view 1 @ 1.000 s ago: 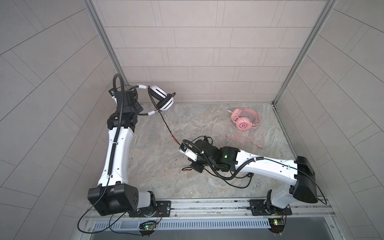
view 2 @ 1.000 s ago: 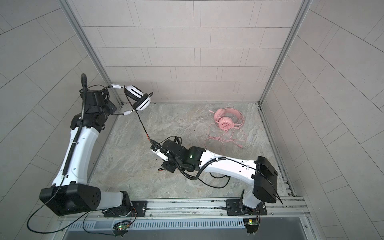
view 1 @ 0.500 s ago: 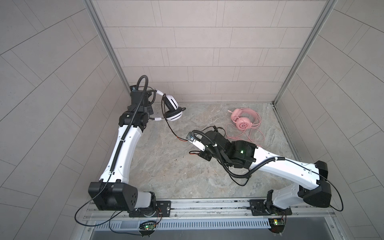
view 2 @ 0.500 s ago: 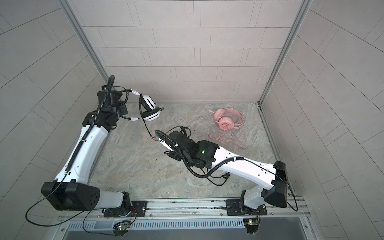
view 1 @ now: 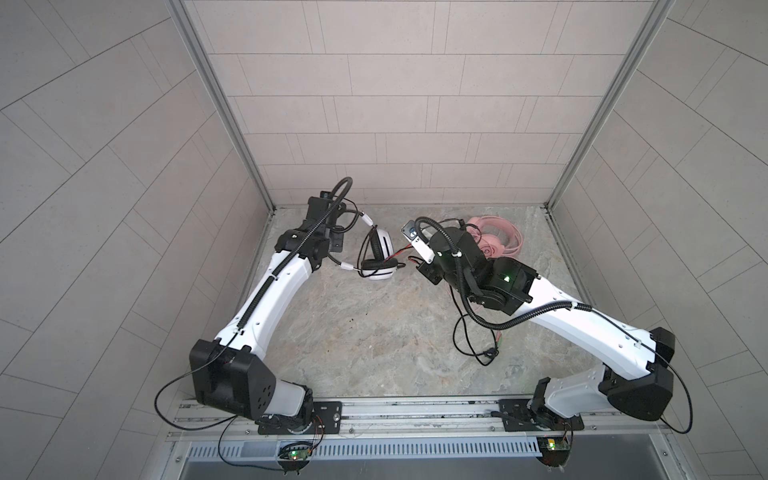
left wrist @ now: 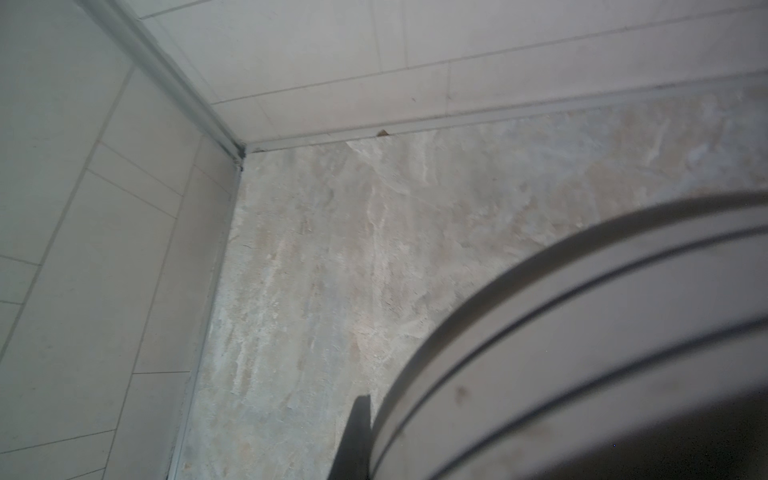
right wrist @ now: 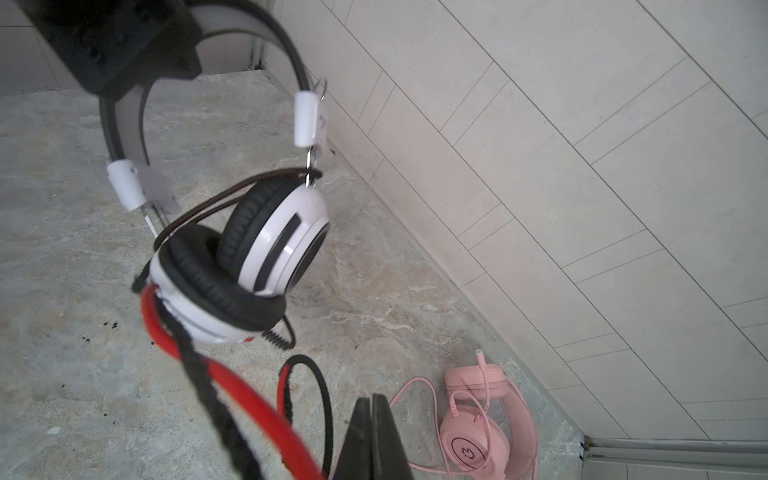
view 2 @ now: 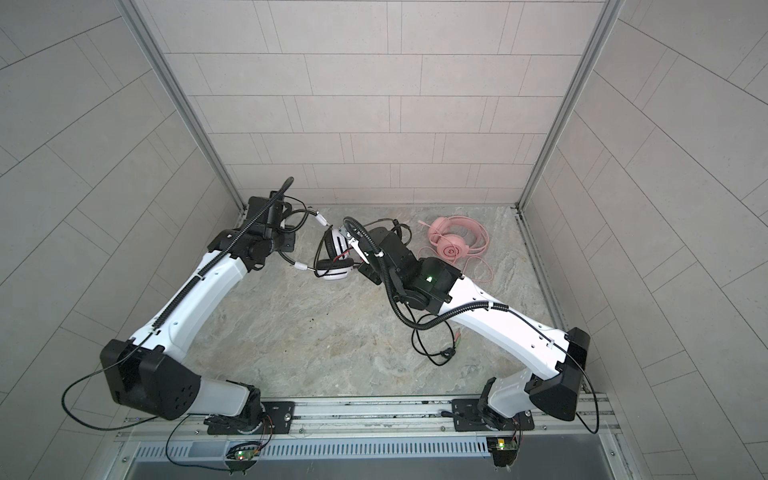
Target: Wrap the headphones
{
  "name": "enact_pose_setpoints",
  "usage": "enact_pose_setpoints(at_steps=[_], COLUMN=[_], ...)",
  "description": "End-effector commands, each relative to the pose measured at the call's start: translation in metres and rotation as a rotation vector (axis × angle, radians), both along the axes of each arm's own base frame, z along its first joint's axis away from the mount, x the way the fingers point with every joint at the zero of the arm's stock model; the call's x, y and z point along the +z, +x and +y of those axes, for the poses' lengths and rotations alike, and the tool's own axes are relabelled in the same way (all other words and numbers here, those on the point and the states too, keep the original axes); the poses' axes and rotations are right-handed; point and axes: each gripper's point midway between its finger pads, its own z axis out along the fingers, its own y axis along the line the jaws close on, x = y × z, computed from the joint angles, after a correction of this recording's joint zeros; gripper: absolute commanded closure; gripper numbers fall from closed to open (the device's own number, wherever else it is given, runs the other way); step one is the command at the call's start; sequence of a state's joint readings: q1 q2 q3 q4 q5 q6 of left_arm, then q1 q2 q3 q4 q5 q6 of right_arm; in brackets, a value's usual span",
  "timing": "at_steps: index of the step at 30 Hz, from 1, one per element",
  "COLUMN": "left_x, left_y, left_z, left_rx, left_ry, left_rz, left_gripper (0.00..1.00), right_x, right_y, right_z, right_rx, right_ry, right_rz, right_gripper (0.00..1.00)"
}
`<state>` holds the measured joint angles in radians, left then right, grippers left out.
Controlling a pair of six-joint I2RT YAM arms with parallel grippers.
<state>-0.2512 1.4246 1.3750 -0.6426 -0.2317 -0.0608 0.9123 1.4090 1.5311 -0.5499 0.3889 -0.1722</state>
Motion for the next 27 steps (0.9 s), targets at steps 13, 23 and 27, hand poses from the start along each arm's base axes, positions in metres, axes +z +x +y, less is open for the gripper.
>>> enact_pose_setpoints(at_steps=[13,23,27], left_x=[-0.016,-0.007,0.001], left_y=[-0.031,-0.062,-0.067], left_z=[-0.096,-0.142,-0.15], left_rx=[-0.479,-0.733,-0.774], left_ry=[-0.239,-0.287,-0.335], left_rz=[0.098,0.103,0.072], left_gripper=[1.0,1.0,1.0], right_x=[0.052,0.016,-0.009], right_y=[0.044,0.083,0.089], right_z=[-0.084,-0.094,-0.094], right_rx=[-0.207,-0.245,-0.265], right_ry=[0.188,0.285,0.272], right_rz=[-0.045,0.104,0.161], right_gripper=[1.0,1.0,1.0])
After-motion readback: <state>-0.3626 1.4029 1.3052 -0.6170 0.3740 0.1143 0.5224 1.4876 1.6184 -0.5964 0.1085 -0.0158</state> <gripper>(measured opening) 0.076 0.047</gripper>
